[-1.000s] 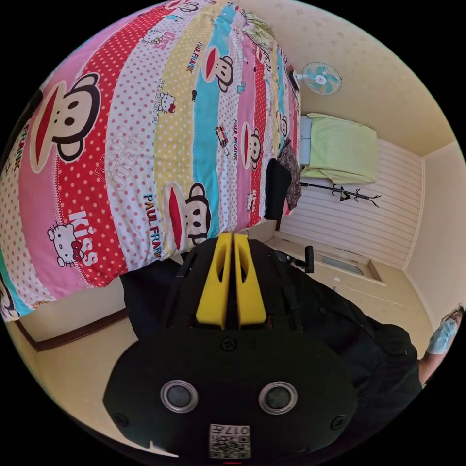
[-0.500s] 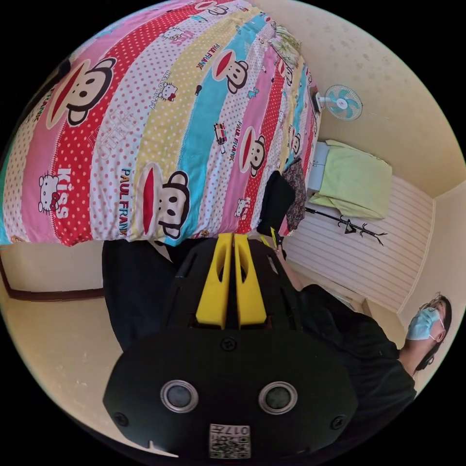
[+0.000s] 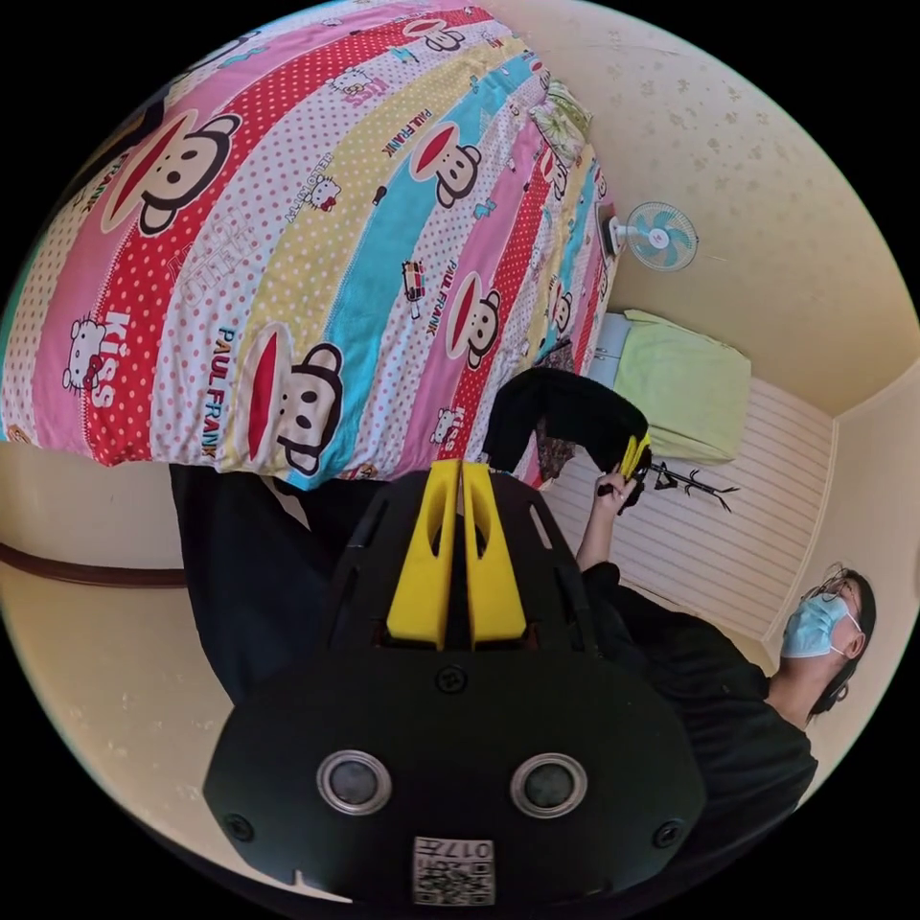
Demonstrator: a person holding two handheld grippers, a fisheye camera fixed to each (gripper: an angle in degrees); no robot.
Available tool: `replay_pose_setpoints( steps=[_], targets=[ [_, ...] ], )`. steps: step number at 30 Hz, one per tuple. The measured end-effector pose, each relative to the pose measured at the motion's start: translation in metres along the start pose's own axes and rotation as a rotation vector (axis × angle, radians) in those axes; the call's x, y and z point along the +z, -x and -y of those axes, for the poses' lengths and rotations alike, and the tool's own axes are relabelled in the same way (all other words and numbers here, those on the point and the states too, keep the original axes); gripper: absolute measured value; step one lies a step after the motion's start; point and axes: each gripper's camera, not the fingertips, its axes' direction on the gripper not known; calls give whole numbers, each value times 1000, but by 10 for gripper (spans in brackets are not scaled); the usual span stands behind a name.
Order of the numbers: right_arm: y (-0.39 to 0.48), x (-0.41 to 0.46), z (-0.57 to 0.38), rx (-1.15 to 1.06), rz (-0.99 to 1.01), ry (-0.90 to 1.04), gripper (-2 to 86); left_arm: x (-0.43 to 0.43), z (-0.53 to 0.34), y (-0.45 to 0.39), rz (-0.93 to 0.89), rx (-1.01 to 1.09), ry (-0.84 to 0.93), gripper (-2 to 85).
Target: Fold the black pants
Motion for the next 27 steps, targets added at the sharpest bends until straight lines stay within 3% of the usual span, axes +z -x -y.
replay_pose_setpoints(
  steps=[3, 7, 10, 12, 14, 17, 19, 22, 27],
  targets=[
    [61, 91, 15, -183, 181, 244, 0, 19, 9, 10, -15, 15, 2, -10],
    [85, 240, -58, -187, 480, 684, 16, 40, 18, 32, 8, -8, 22, -10],
    [70, 311, -144, -97, 337, 988, 35, 42, 19, 55, 41, -44, -13, -8],
    [45, 315, -176, 20, 273, 1029, 49, 40, 17, 78, 74, -89, -39, -5],
    [13, 294, -191, 145, 179, 974, 63, 39, 16, 93, 81, -84, -52, 2],
    [-47, 221, -192, 367, -28, 735, 71, 49, 19, 107, 146, -37, -41, 40],
    [-85, 147, -188, 511, -281, 476, 75, 66, 28, 106, 220, 25, -1, 59],
    [-116, 81, -195, 675, -554, 249, 87, 114, 53, 94, 326, 152, 113, 79],
    [-147, 87, -208, 696, -523, 182, 82, 245, 116, 40, 369, 439, 339, 104]
  ],
)
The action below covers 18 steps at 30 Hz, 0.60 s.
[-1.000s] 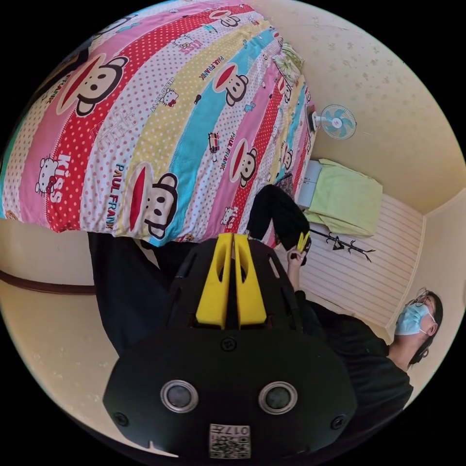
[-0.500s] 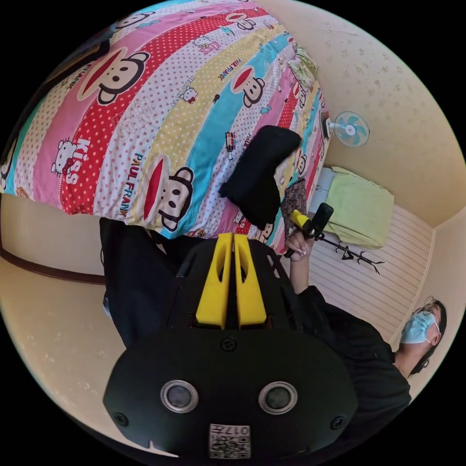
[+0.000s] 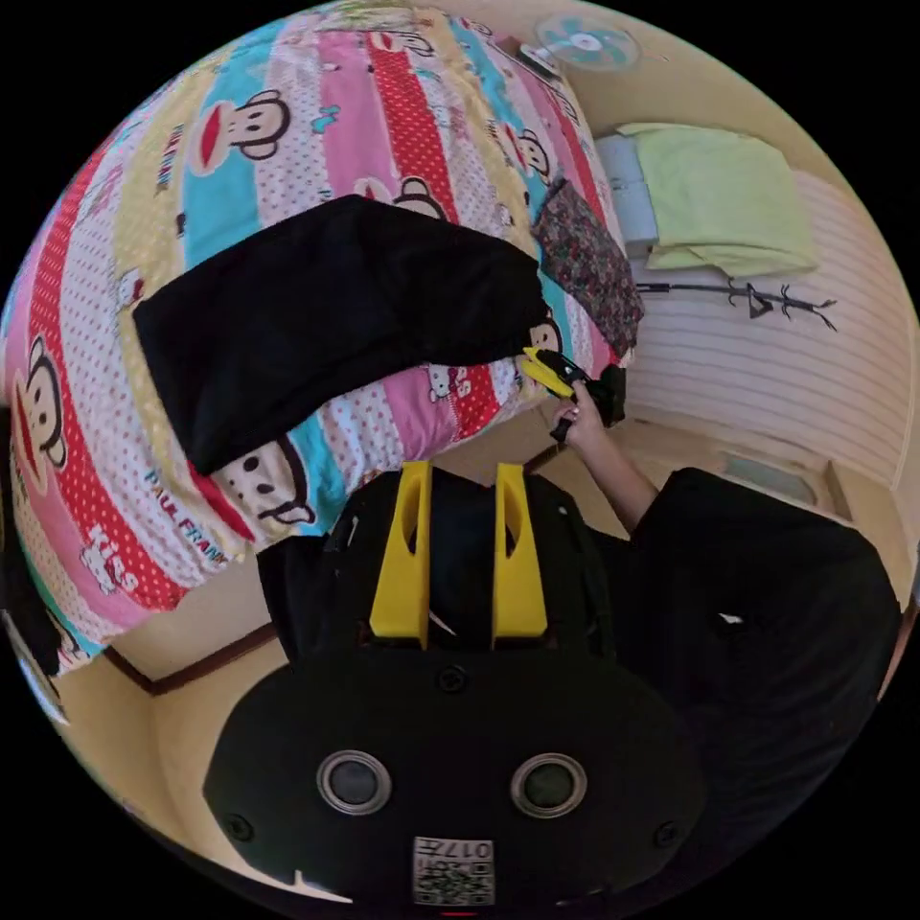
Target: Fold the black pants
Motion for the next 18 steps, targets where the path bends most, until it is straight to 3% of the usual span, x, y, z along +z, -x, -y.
replay_pose_setpoints(
  steps=[5, 10, 15, 18],
  targets=[
    [-13, 27, -5, 91, 63, -94, 76, 108, 116, -64, 84, 256, 143, 125],
    [-16, 57, -18, 24, 64, -5, 71, 217, 202, -120, 229, 421, 149, 147],
    [-35, 64, -47, 14, 62, -10, 69, 350, 245, -124, 645, 426, 202, 156],
    [-66, 62, -69, 103, 146, -84, 71, 376, 236, -122, 758, 462, 150, 120]
  ],
)
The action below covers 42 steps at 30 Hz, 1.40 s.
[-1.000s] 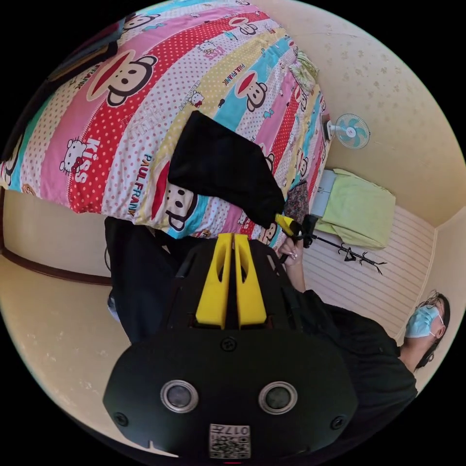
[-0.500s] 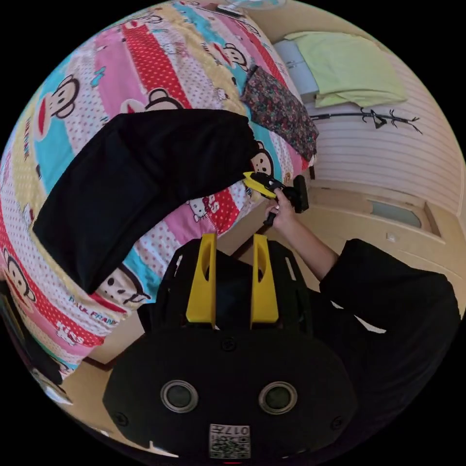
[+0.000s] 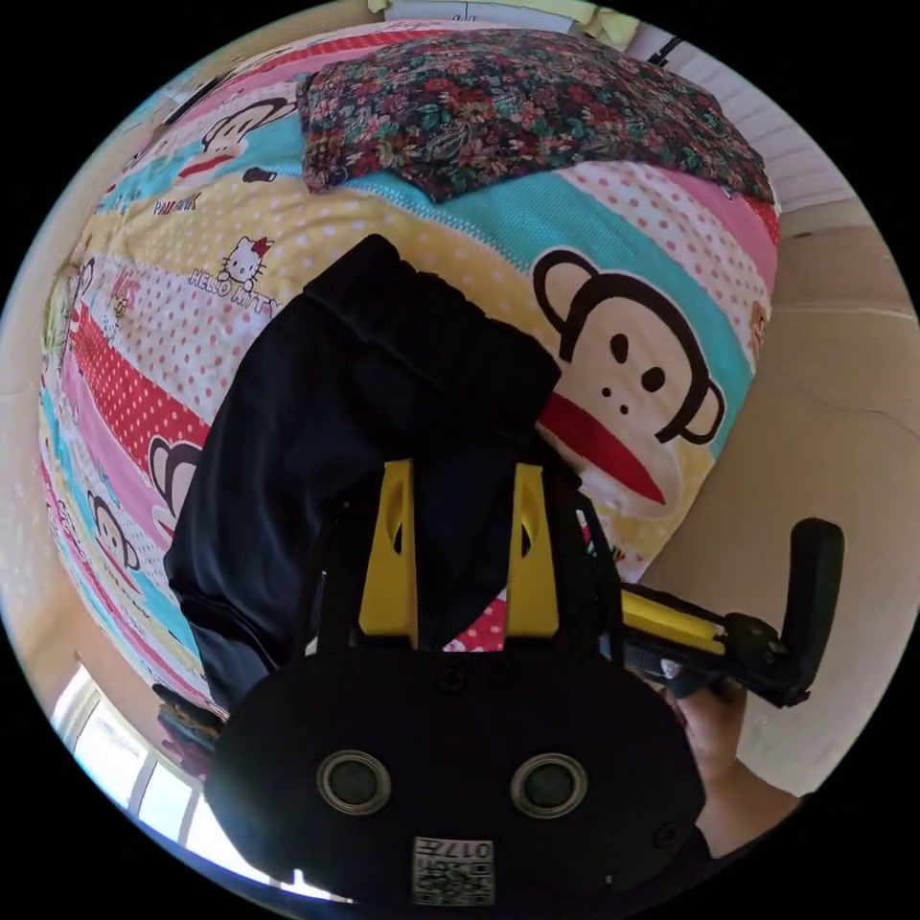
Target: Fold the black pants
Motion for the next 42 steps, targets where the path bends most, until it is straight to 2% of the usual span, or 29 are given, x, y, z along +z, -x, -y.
replay_pose_setpoints(
  steps=[1, 3, 4, 6, 8, 12, 15, 17, 21, 25, 31, 33, 36, 42],
  targets=[
    [-13, -2, -7, 32, 38, -34, 74, -1, -1, -1, 1, -2, -4, 107],
    [-29, -3, -15, 55, 88, -77, 83, -11, -12, 18, -135, -73, -36, 33],
    [-36, -3, -19, 48, 115, -104, 92, -16, -16, 28, -200, -95, -53, 29],
    [-43, 2, -21, 27, 129, -133, 115, -33, -37, 69, -440, -181, -121, 16],
    [-47, 12, -18, -9, 137, -137, 136, -54, -54, 92, -498, -214, -184, 12],
    [-51, 51, -11, -82, 124, -105, 130, -117, -97, 124, -478, -213, -336, 6],
    [-67, 63, -19, -2, -13, -97, 80, -158, -138, 143, -476, -258, -425, 5],
    [-70, 56, -35, -15, 40, -111, 70, -183, -169, 155, -451, -295, -468, 5],
    [-5, 23, -102, -311, 230, -157, 63, -239, -271, 189, -434, -431, -602, 4],
    [128, -2, -193, -725, 198, -135, 59, -302, -384, 217, -433, -573, -789, 4],
    [282, -31, -375, -1217, 347, -191, 53, -431, -567, 207, -309, -679, -1230, 3],
    [306, -46, -432, -1332, 379, -242, 51, -476, -626, 185, -282, -673, -1445, 3],
    [323, -73, -519, -1490, 424, -345, 48, -526, -684, 149, -204, -616, -1677, 3],
    [319, -109, -637, -1670, 563, -485, 46, -594, -755, 97, -155, -552, -1987, 3]
  ],
)
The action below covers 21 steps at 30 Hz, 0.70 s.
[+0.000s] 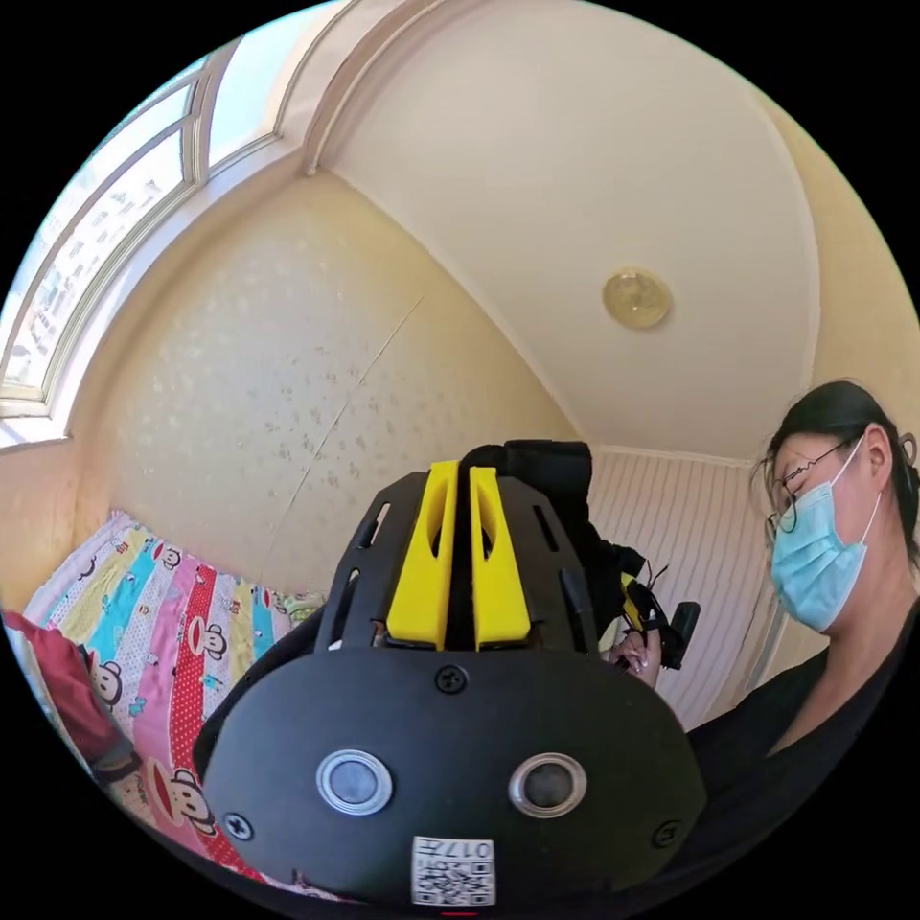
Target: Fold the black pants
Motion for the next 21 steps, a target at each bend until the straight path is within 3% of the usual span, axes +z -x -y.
replay_pose_setpoints(
  steps=[5, 11, 17, 19, 21],
  targets=[
    [62, -21, 19, -153, -22, -121, 45, -16, 41, -47, -132, 80, -134, 4],
    [52, -2, 39, -170, -136, -96, 43, 19, 70, -70, -89, 93, -159, 6],
    [-88, 128, 50, -38, -305, 126, 53, 167, 85, 18, 71, -85, 4, 19],
    [-196, 215, 39, 93, -381, 264, 64, 236, 81, 62, 174, -97, 87, 29],
    [-286, 274, 16, 196, -440, 352, 69, 328, 61, 132, 389, -132, 320, 41]
  ],
)
